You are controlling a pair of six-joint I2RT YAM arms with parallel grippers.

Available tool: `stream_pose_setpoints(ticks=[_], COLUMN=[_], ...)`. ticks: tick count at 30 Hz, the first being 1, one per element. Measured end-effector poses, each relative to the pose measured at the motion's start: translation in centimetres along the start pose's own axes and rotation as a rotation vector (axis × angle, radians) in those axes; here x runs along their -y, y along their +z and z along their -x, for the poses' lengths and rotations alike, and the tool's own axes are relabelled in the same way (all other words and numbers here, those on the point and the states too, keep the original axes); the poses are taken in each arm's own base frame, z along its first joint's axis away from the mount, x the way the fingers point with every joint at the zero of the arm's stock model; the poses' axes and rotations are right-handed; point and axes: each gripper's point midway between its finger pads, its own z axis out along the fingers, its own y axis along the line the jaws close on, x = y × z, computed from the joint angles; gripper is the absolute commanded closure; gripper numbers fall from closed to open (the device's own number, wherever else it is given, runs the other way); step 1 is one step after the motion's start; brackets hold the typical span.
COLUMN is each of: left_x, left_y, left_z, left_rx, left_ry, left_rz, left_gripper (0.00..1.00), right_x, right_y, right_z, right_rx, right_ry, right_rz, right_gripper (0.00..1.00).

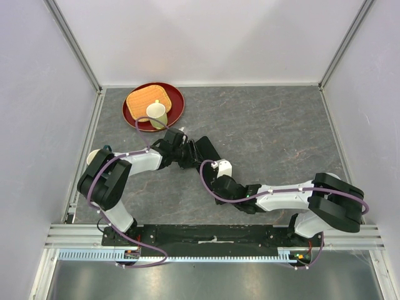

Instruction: Sort the hair-cutting tools

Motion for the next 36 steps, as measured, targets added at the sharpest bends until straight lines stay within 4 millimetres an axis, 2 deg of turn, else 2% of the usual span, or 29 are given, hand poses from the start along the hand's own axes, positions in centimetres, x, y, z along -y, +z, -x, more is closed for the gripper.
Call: stream_pose_setpoints(ticks=[3, 6, 7, 8, 10, 16, 21, 25, 29, 32, 33, 36], left_x=[0.1, 0.1, 0.1, 0.1, 0.1, 0.0, 0.0, 0.1, 0.1, 0.1, 0.1, 0.1], left_y=[0.1, 0.1, 0.1, 0.1, 0.1, 0.1, 0.1, 0.1, 0.2, 0.2, 0.2, 0.2], left_z=[-0.1, -0.1, -0.1, -0.1, -0.1, -0.1, -0.1, -0.2, -0.2, -0.3, -0.3, -0.3], left_rx=[-0.004, -0.005, -0.005, -0.005, -0.005, -0.007, -0.008, -0.012, -0.016, -0.019, -0.019, -0.020], left_ry=[0.000, 0.000, 0.000, 0.000, 0.000, 0.000, -0.001, -0.001, -0.002, -0.003, -0.003, -0.003], left_rz=[0.000, -0.001, -0.001, -0.001, -0.002, -0.001, -0.001, -0.004, -0.007, -0.011, -0.011, -0.011], left_gripper=[0.46, 0.46, 0.46, 0.46, 0.46, 0.46, 0.46, 0.46, 0.46, 0.46, 0.46, 0.46], right_x=[0.3, 0.3, 0.3, 0.5, 0.3, 0.0, -0.4, -0.3, 0.2, 0.6, 0.5, 0.0], right_y=[-0.1, -0.2, -0.3, -0.5, -1.1, -1.4, -0.3, 1.0, 1.1, 1.1, 1.1, 1.2], right_z=[0.0, 0.1, -0.1, -0.6, -0.9, -1.2, -0.3, 0.9, 1.0, 1.0, 0.9, 0.8], right_rx=[0.008, 0.010, 0.005, -0.015, -0.027, -0.051, -0.053, -0.040, -0.049, -0.059, -0.064, -0.077], right_ry=[0.001, 0.000, 0.002, -0.008, -0.023, -0.040, -0.038, -0.015, -0.007, -0.010, -0.003, 0.007], right_rz=[-0.008, -0.006, -0.006, -0.005, 0.012, 0.018, -0.003, -0.031, -0.051, -0.068, -0.064, -0.044], right_gripper=[1.00, 0.73, 0.58, 0.54, 0.46, 0.41, 0.44, 0.53, 0.61, 0.76, 0.86, 1.00])
